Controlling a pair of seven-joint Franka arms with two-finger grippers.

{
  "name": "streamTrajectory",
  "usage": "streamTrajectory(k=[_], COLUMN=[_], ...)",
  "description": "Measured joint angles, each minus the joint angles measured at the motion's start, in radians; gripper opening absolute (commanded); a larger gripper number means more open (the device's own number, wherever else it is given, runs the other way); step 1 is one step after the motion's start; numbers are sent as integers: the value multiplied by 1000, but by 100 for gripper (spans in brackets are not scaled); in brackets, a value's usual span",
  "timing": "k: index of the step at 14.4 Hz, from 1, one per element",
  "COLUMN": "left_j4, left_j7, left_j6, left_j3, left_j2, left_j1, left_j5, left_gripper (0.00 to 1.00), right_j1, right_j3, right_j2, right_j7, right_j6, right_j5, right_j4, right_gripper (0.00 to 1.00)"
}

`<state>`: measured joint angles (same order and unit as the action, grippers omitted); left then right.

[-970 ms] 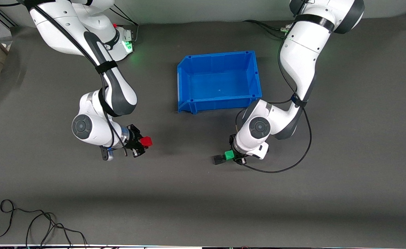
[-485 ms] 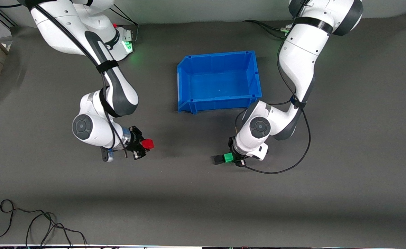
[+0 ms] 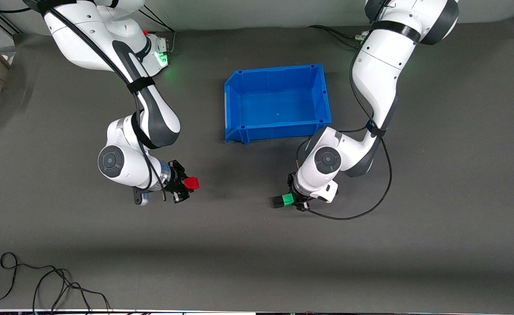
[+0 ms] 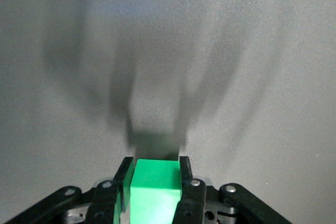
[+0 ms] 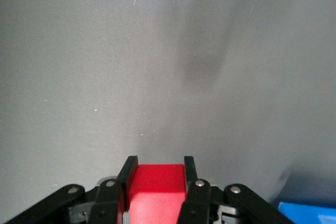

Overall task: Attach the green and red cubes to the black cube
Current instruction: 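Carry the green cube and the red cube toward the black cube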

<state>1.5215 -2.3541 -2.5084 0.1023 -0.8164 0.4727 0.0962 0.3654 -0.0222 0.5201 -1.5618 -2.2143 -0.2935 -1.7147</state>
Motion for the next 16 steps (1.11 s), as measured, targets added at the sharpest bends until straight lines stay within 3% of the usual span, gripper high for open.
streamTrajectory(k=[5,11,16], left_j4=[-33,-202,-217], left_j7=[0,0,0], left_j6=[10,256,260], left_j3=[-3,3,8], left_j2=[0,3,-11], left_j1=[0,8,54], left_j5=[-6,-151,-160], left_gripper=[0,0,0], right_j1=[102,175,206], right_j3=[5,4,4], right_j2=[122,279,372], right_j7=[-254,-446,-563], right_j6=[3,3,3], right_j5=[0,1,1], right_j4=[155,340,468], right_gripper=[0,0,0])
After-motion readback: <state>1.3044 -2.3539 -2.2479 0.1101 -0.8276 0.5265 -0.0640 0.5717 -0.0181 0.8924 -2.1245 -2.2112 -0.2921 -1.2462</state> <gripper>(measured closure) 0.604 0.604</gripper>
